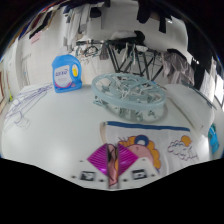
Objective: Fold towel
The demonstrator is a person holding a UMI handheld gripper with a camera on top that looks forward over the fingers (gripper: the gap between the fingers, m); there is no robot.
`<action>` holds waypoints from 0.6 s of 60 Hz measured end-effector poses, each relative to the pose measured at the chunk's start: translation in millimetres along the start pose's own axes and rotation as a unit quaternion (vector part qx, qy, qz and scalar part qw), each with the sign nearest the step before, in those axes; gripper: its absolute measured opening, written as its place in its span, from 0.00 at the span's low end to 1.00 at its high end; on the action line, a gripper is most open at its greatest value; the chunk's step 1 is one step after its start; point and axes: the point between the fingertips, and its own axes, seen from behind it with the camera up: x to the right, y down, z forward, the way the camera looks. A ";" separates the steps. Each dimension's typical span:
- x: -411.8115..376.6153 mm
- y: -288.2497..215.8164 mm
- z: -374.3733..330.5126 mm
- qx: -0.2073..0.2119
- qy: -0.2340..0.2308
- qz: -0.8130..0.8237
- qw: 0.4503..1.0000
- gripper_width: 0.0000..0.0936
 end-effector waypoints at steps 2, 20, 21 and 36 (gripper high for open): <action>20.8 -1.3 2.9 0.003 0.046 -0.013 0.999 0.01; 16.1 -14.6 -19.9 -0.014 -0.001 0.036 0.999 0.01; 17.5 -18.8 -25.5 -0.011 -0.004 0.038 0.999 0.01; 109.8 -76.1 -106.3 0.046 -0.009 0.081 0.996 0.01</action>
